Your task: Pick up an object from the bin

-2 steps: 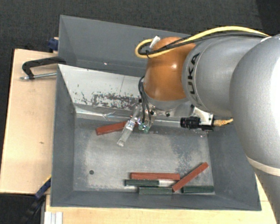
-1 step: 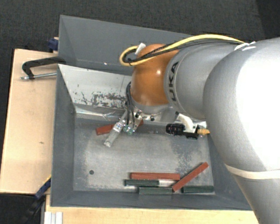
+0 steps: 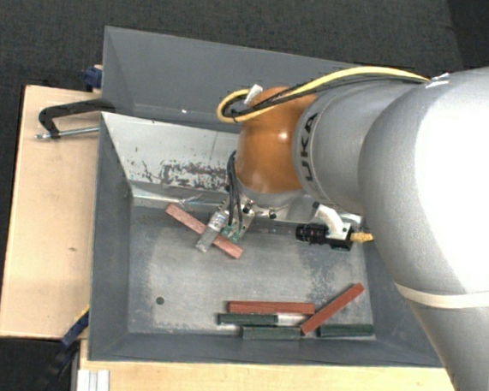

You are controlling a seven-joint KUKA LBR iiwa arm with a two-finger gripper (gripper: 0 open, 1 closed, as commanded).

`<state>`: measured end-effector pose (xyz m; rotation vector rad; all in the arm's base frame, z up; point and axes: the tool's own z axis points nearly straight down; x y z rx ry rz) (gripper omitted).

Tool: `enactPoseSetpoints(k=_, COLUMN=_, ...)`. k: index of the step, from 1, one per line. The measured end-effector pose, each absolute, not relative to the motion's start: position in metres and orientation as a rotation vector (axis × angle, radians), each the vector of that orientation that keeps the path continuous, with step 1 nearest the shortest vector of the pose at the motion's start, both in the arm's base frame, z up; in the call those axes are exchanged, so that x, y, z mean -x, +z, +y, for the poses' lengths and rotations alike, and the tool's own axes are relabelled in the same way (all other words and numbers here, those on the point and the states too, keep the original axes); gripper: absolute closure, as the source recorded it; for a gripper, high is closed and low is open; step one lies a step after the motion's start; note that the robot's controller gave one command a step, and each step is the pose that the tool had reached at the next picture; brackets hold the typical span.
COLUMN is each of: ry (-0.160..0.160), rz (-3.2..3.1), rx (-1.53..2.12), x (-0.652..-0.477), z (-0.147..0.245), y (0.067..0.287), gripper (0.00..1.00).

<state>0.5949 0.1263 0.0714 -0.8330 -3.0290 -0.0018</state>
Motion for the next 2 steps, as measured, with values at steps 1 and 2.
enactPoseSetpoints(k=1, ry=-0.002, rz=-3.029, rx=0.833, x=-0.595, z=0.126, y=0.071, gripper=1.0)
enactPoseSetpoints(k=2, ry=-0.01, rz=-3.035, rx=0.848, x=-0.583, z=0.137, y=0.245, gripper=1.0)
